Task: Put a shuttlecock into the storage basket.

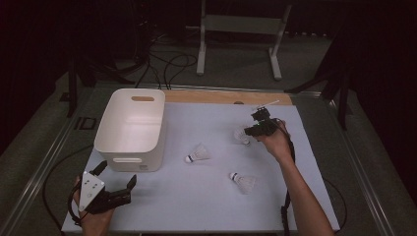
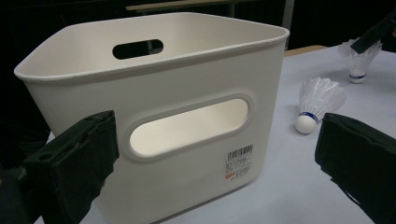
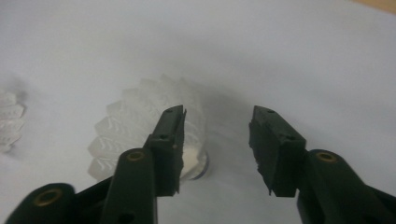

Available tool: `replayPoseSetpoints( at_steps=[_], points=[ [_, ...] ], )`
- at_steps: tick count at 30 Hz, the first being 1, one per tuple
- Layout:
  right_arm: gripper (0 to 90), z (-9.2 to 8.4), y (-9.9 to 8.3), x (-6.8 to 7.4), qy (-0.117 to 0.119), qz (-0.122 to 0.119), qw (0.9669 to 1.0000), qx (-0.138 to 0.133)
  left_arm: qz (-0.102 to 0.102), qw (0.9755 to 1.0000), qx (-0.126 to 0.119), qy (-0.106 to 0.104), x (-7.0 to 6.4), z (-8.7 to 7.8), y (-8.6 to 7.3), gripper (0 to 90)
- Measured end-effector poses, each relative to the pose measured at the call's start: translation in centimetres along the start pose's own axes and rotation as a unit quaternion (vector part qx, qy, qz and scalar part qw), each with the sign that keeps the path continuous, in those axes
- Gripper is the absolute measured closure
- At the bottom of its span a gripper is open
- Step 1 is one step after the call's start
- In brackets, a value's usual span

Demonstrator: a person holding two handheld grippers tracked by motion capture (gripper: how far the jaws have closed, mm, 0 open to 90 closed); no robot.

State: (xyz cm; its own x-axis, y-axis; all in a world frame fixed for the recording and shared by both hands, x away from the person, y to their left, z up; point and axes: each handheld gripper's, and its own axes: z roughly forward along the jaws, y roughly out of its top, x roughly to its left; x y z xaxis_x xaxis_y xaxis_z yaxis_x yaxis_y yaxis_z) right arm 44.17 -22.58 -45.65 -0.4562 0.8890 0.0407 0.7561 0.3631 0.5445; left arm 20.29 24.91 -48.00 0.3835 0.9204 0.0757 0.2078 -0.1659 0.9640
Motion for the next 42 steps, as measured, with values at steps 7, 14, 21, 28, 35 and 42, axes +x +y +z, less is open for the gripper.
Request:
replayPoseSetpoints(
  at_steps=[7,14,21,28,35,42],
  points=[
    [55.7,0.0,-0.4,-0.1,0.012,0.001,0.9999,0.006,0.001,1.0,-0.001,0.0,0.0,0.0,0.0,0.2],
    [69.5,0.3,-0.8,-0.2,0.014,0.0,0.9998,0.015,-0.001,1.0,-0.001,0.001,0.0,0.0,0.0,0.2],
    [82.0,0.6,-1.1,0.1,0.017,-0.01,0.9996,0.02,-0.001,1.0,-0.001,0.001,0.1,0.0,0.0,0.3],
    [88.6,0.4,-1.2,0.4,0.013,-0.027,0.9994,0.019,0.0,1.0,-0.003,0.003,0.1,-0.1,0.0,0.3],
    [89.2,-0.3,-1.3,0.4,0.016,-0.03,0.9994,-0.006,0.0,1.0,-0.004,0.004,0.1,-0.1,0.0,0.4],
    [89.0,-1.1,-1.2,0.8,0.009,-0.036,0.999,-0.026,0.0,1.0,-0.005,0.005,0.1,-0.1,0.0,0.4]
  ],
)
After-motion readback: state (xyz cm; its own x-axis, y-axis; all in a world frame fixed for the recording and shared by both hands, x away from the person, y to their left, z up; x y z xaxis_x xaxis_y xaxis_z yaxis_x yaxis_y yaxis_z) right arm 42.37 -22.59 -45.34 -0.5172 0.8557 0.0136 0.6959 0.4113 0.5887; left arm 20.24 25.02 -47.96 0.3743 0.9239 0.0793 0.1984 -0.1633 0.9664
